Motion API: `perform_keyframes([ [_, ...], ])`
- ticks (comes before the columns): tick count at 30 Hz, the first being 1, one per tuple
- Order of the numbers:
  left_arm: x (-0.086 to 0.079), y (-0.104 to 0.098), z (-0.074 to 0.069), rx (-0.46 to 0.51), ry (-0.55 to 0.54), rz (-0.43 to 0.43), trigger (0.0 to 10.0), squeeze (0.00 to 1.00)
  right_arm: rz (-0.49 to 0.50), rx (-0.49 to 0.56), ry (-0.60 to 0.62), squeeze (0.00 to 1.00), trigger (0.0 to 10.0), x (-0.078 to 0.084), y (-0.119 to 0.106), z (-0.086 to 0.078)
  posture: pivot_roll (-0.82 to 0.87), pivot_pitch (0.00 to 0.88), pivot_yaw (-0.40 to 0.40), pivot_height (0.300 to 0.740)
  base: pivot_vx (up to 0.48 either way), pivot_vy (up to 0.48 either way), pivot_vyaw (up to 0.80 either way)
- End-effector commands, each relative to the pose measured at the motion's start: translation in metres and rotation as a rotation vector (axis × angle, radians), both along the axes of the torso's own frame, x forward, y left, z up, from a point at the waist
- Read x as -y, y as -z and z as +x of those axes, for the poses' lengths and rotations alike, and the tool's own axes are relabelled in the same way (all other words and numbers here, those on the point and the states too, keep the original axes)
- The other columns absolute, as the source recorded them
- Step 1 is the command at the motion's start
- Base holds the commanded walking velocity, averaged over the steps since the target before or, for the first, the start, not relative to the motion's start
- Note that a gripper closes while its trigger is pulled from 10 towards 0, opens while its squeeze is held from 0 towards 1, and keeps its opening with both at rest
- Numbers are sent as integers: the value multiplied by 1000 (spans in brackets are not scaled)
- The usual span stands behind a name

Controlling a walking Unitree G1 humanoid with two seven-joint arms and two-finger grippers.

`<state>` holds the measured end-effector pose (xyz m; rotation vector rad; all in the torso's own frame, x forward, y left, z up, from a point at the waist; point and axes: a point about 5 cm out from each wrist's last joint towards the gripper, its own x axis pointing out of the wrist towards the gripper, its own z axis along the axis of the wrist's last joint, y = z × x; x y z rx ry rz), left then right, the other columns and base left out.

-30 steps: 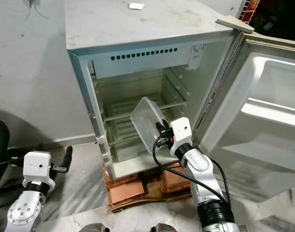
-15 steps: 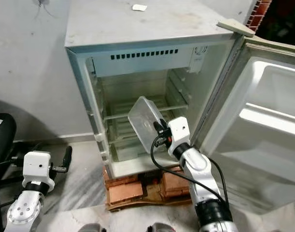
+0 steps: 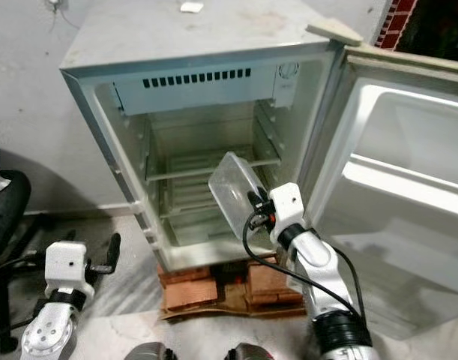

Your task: Restocking fridge

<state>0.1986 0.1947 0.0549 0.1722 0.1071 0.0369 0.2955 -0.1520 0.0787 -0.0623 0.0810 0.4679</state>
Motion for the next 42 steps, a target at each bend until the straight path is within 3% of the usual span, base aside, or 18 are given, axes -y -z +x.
perform_keyframes([
  [1,-10,-3,-4,8,-53,-10,10000,0,22,1,-13,0,10000,-3,-2,0,41,70,-23,740,0,0,0],
  [11,-12,-3,-15,7,-74,-26,10000,0,19,5,-24,0,10000,-4,1,-9,44,80,-23,740,0,0,286],
  [34,-10,-5,-11,9,-47,-28,10000,0,17,-18,-29,0,10000,-4,2,-4,56,85,-30,740,292,0,19],
  [42,-11,-5,-12,6,-74,-33,10000,0,24,-27,-58,0,10000,-10,3,-1,65,88,-35,740,0,0,0],
])
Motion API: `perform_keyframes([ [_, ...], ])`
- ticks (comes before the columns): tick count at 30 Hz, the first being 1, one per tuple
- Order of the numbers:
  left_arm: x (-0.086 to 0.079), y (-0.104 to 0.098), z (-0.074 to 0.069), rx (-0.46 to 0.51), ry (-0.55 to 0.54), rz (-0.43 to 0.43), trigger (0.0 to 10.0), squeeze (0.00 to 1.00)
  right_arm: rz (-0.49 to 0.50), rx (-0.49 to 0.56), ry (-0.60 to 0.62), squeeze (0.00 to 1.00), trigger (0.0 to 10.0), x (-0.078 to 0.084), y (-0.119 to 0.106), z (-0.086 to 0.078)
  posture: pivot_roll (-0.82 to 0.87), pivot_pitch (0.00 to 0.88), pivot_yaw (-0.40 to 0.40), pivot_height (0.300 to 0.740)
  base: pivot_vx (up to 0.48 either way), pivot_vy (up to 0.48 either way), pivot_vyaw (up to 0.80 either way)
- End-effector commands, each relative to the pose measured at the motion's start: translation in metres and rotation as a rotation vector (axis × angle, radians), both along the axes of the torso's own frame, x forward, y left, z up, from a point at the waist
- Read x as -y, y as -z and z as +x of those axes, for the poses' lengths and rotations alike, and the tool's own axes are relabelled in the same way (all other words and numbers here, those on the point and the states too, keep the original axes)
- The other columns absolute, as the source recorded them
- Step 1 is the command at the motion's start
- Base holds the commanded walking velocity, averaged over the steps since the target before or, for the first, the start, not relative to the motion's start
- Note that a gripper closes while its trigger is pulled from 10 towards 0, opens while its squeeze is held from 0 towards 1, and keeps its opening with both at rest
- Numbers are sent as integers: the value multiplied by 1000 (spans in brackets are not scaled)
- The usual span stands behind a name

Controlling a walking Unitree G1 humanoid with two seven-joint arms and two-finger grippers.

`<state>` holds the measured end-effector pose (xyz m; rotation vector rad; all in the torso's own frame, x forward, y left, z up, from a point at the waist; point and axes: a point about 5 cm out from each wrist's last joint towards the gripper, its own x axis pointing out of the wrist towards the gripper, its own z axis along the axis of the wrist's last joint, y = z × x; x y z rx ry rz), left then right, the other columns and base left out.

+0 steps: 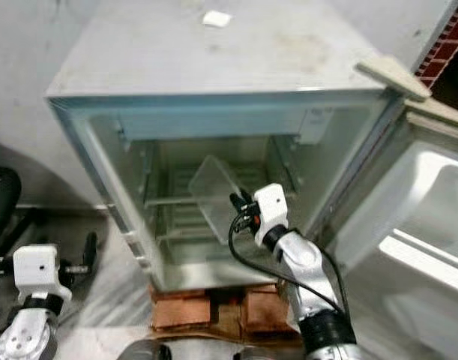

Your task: Restocking fridge

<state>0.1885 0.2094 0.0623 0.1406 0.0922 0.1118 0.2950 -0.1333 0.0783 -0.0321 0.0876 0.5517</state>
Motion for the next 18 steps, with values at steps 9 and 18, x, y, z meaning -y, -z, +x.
perform_keyframes([
  [9,2,-1,-3,-15,2,5,10000,0,61,-44,-7,0,10000,-15,1,10,88,109,-26,740,0,0,0],
  [18,-8,-3,-32,-64,-71,48,10000,0,153,-103,7,0,10000,-58,-7,37,185,161,-45,740,0,0,0],
])
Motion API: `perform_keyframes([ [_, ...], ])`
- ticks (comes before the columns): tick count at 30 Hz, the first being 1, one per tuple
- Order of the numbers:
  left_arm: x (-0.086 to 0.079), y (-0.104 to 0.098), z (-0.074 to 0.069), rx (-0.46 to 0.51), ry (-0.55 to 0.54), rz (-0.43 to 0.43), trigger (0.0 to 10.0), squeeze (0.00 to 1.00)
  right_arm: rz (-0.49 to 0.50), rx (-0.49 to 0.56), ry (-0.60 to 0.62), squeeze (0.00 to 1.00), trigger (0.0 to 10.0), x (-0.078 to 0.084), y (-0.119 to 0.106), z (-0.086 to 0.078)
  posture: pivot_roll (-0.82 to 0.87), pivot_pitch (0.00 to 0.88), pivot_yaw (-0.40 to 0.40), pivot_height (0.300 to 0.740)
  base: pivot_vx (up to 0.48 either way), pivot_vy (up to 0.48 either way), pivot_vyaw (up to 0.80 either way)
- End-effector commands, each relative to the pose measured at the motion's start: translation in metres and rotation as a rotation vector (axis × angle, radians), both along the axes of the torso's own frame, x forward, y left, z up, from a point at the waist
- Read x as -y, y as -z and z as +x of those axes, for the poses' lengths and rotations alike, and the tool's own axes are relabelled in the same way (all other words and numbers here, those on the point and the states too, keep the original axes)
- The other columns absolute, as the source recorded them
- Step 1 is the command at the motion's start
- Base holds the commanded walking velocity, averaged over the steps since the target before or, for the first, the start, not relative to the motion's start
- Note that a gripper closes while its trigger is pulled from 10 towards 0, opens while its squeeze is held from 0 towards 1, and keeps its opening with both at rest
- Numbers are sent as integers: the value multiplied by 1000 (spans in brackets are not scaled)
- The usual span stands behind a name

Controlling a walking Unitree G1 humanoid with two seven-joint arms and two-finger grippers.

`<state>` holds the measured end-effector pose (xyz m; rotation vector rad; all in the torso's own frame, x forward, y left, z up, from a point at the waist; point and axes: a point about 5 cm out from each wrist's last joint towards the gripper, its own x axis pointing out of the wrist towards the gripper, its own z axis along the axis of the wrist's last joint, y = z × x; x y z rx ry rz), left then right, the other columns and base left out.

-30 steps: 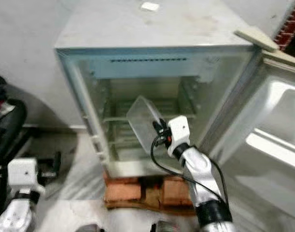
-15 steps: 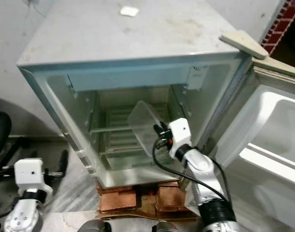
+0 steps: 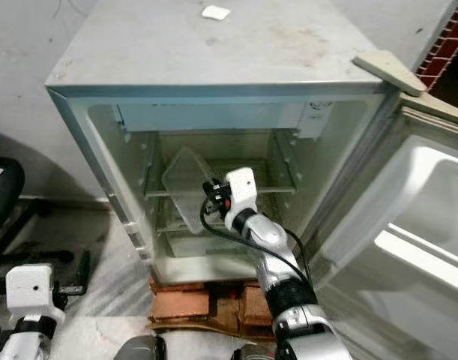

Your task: Restocking fridge

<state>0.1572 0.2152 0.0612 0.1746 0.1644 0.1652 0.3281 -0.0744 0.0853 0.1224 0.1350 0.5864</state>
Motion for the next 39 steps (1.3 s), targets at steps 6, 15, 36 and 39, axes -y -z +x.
perform_keyframes([
  [6,-3,-7,-12,-8,-34,30,10000,0,69,-66,77,0,10000,-18,-11,20,237,196,-59,740,0,0,0],
  [15,4,-12,-26,-39,-27,33,10000,0,209,-225,266,0,10000,-39,-22,36,283,246,-63,740,0,0,0],
  [36,10,-16,-35,-73,-37,36,10000,0,460,-404,339,0,10000,-81,-34,32,315,274,-74,740,0,0,0],
  [39,10,-15,-37,-78,-38,36,10000,0,463,-411,322,0,10000,-87,-35,30,319,279,-75,740,0,0,0],
])
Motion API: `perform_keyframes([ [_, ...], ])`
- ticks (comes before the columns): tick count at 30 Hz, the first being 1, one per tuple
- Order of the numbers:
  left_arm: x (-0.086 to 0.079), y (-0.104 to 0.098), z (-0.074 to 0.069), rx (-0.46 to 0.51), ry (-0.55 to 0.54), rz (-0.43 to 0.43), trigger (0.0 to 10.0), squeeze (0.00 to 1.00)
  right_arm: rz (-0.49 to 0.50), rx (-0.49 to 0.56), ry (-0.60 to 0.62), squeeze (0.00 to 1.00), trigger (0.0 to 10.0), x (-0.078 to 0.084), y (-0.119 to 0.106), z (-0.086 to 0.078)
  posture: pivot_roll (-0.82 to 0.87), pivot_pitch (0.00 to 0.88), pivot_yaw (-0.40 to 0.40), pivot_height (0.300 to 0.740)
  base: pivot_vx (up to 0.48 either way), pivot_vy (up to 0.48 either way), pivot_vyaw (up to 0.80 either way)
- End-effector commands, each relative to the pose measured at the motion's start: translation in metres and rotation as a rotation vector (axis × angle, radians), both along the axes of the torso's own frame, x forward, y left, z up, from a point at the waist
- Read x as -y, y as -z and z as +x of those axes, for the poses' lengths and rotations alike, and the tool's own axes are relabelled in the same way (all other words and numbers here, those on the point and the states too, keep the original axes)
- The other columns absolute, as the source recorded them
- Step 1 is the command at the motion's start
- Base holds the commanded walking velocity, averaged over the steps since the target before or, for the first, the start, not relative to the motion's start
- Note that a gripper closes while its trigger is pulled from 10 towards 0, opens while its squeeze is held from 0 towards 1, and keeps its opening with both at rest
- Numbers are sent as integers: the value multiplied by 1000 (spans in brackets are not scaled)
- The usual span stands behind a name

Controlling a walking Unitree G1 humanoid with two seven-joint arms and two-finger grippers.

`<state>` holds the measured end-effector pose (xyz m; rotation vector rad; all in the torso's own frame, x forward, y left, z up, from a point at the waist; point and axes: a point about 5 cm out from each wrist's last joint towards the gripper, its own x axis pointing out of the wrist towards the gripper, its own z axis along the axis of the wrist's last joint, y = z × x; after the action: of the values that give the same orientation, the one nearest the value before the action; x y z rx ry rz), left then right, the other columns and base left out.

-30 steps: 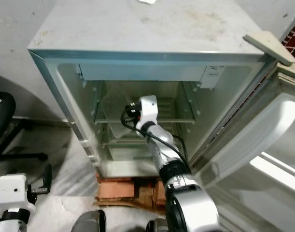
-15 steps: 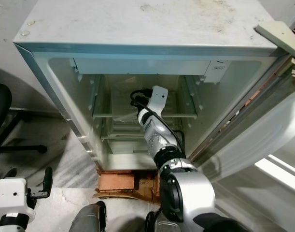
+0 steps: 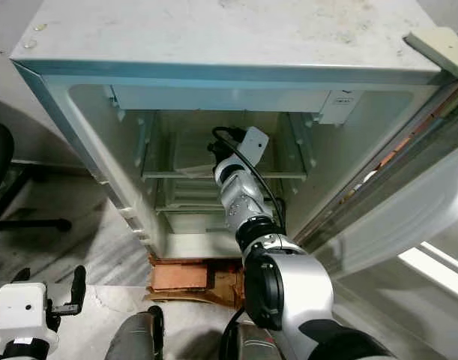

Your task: Restocking fridge

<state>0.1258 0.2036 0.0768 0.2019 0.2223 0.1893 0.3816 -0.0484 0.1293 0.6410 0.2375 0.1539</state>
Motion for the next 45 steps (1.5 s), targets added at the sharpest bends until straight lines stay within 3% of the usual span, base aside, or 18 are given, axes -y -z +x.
perform_keyframes([
  [1,-2,0,-6,-21,-12,11,10000,0,78,-100,-137,0,10000,-64,9,-24,322,285,-78,740,0,0,0],
  [3,-2,0,-7,-24,-14,12,10000,0,85,-102,-157,16,10000,-71,9,-27,325,288,-79,740,0,0,0],
  [4,-2,0,-7,-25,-16,12,10000,0,101,-103,-169,1000,10000,-75,8,-29,327,290,-82,740,0,0,0],
  [11,0,0,-9,-33,-24,14,10000,0,157,-42,-294,1000,10000,-99,-4,-36,332,295,-84,740,0,0,0],
  [21,1,1,-4,-30,-17,13,10000,0,187,-25,-355,1000,10000,-100,-2,-39,309,281,-85,740,0,0,0],
  [28,-3,2,4,-21,1,26,10000,0,178,52,-301,1000,10000,-83,-11,-26,312,259,-69,740,0,0,0],
  [30,-6,0,6,-16,6,39,10000,0,79,108,-273,1000,10000,-72,-14,-21,311,250,-63,740,0,0,0],
  [35,-9,0,9,-13,4,43,10000,0,8,132,-260,1000,10000,-66,-14,-18,301,234,-62,740,0,0,0],
  [36,-8,1,12,-7,12,49,10000,0,-52,146,-237,1000,10000,-54,-12,-14,295,225,-60,740,0,0,0],
  [38,-7,1,15,-2,22,54,10000,0,-87,158,-220,1000,10000,-45,-12,-11,292,222,-59,740,0,0,0],
  [45,-8,3,24,11,33,54,10000,0,-148,221,-169,1000,10000,-13,-13,-3,254,211,-64,740,0,0,0],
])
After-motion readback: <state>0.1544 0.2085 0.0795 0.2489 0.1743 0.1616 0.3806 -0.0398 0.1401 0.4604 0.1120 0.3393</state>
